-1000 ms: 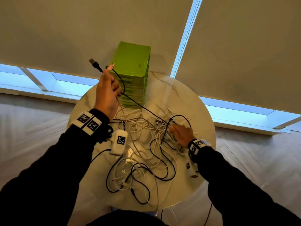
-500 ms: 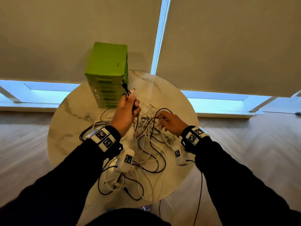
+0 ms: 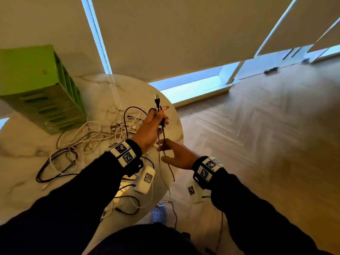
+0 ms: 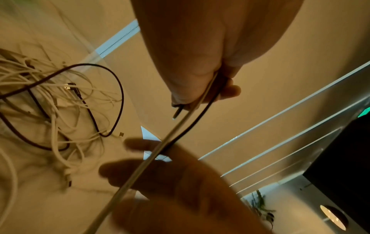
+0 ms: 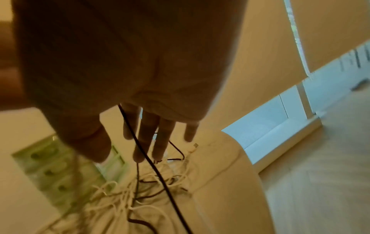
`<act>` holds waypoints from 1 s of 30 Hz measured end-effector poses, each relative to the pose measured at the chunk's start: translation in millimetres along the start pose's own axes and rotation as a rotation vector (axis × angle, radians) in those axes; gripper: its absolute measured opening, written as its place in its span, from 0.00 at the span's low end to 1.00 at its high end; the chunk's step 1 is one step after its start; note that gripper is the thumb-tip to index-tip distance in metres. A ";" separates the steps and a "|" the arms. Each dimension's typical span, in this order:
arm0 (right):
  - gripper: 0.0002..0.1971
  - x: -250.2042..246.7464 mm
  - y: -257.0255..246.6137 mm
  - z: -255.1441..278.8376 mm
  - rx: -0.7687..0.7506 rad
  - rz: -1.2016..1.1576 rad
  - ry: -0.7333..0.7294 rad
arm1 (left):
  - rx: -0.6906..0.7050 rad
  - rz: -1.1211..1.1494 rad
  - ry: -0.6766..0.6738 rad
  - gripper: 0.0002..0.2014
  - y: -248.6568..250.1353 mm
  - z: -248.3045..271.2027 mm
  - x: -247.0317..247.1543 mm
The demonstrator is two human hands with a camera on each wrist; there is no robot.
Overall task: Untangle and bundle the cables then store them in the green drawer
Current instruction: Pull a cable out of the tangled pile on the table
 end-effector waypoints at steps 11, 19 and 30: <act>0.16 -72.4 71.2 31.5 0.481 0.302 0.301 | 0.009 -0.032 0.136 0.19 -2.4 -5.6 -40.0; 0.34 -16.1 -11.9 -12.3 0.036 0.148 0.052 | 0.021 0.099 0.090 0.18 2.4 2.6 -54.0; 0.11 -26.7 -66.6 -41.3 -0.168 -0.215 0.304 | 0.051 -0.050 0.143 0.20 11.5 17.4 -93.8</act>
Point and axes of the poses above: each hand's wrist, its own z-axis away from the middle knuckle, its own x-axis out of the palm, y = z × x, the point moved 7 cm from there along -z, towards the middle knuckle, and after that the axes turned 8 degrees about -z, right-handed, at the moved point
